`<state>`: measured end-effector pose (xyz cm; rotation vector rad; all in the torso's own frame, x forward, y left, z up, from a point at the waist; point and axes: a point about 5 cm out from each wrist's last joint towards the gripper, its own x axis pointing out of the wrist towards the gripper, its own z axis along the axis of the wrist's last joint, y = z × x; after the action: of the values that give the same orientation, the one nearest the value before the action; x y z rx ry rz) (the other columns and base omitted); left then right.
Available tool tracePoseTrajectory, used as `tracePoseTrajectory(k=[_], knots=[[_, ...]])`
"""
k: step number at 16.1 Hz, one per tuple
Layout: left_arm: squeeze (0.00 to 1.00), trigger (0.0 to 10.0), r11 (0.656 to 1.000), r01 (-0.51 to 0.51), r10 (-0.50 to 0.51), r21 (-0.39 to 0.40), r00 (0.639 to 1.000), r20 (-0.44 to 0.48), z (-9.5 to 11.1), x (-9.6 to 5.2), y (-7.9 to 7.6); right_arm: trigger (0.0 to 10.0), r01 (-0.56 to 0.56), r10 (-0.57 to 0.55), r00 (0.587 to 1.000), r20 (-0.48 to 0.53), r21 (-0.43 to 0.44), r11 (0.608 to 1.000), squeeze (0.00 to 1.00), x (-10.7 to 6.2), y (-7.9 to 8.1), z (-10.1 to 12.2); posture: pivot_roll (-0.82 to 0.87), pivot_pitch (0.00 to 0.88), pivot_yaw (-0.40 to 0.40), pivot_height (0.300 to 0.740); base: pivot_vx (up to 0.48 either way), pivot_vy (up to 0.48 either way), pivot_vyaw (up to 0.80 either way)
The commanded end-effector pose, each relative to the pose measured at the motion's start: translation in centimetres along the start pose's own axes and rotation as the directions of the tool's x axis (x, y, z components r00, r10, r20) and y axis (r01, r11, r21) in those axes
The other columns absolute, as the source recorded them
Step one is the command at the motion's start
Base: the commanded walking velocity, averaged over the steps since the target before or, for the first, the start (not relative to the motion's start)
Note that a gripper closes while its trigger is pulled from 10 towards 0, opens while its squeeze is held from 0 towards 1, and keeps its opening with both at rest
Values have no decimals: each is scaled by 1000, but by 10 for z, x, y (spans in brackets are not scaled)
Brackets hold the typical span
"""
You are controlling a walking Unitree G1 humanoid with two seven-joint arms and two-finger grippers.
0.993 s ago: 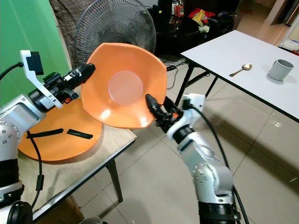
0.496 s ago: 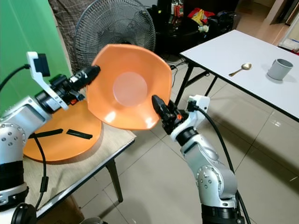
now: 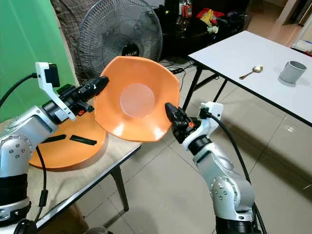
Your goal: Setting the table
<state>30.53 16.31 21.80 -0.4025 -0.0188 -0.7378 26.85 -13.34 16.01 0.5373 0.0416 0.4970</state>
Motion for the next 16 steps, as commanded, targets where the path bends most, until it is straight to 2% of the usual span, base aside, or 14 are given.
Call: tracePoseTrajectory(k=[1, 3, 4, 6, 8, 13, 14, 15, 16], knots=[[0, 0, 999, 3, -4, 48, 1000, 20, 3, 4, -6, 0, 5, -5, 1000, 14, -33, 999, 0, -3, 0, 6, 8, 0, -23, 740, 0, 0, 0], [0, 0, 997, -40, 38, 65, 999, 28, -4, 7, -4, 0, 34, -35, 999, -8, -60, 998, 0, -10, -1, 0, -5, 0, -19, 740, 0, 0, 0], [0, 0, 997, -39, 36, 63, 998, 51, -1, 9, -10, 0, 21, -21, 1000, -22, -20, 1000, 0, -13, 7, -5, 22, 0, -57, 740, 0, 0, 0], [0, 0, 997, -24, 21, 77, 999, 45, 0, 9, -14, 0, -1, 1, 999, -39, 6, 1000, 0, -13, 13, -9, 16, 0, -52, 740, 0, 0, 0], [0, 0, 995, -5, 2, 97, 1000, 27, -2, 9, -18, 0, -14, 14, 998, -57, 4, 1000, 0, -9, 12, -9, 15, 0, -49, 740, 0, 0, 0], [0, 0, 990, 13, -11, 142, 1000, -8, -12, 10, -28, 0, 44, -45, 997, -64, -20, 999, 0, -15, 4, -6, -7, 0, -44, 740, 0, 0, 0], [0, 5059, 987, 11, -7, 161, 1000, -24, -16, 10, -31, 0, 50, -52, 997, -61, -27, 998, 0, -16, 3, -6, -16, 0, -38, 740, 0, 0, 0], [0, 5059, 986, 5, 1, 167, 999, -33, -18, 11, -31, 0, 53, -55, 997, -62, -31, 998, 0, -16, 3, -6, -16, 0, -36, 740, 0, 0, 0], [1000, 10000, 984, -8, 13, 180, 1000, -23, -20, 15, -31, 0, 67, -68, 997, -36, -34, 997, 0, -17, 1, -2, -11, 0, -35, 740, 0, 0, 0]])
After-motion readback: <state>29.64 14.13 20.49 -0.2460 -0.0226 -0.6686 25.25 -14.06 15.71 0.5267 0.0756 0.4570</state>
